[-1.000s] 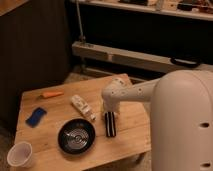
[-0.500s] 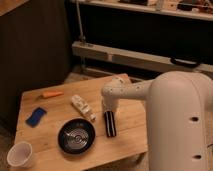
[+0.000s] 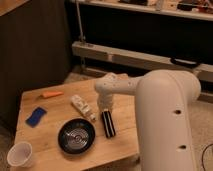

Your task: Place the eraser in the ceramic cup

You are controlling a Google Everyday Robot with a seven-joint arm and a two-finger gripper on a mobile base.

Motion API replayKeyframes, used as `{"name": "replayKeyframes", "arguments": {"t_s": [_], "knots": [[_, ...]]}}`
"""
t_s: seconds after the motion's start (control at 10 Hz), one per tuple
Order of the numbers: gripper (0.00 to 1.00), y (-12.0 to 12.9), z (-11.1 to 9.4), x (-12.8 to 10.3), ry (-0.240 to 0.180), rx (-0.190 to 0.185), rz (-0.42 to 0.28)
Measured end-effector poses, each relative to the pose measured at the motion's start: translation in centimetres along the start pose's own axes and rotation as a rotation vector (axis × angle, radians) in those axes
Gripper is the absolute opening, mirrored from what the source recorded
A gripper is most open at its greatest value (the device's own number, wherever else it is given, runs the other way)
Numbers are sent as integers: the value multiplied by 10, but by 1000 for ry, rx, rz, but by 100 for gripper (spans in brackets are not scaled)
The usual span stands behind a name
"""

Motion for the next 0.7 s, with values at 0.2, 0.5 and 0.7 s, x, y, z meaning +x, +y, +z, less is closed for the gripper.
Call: {"name": "replayKeyframes", "arguments": {"t_s": [0.2,0.5,0.7], "knots": [[6,-3,-21,-7,-50,16,38],[6,5,-86,-28,-191,13,61],[6,18,-139,-48,-287,-6,47]]}}
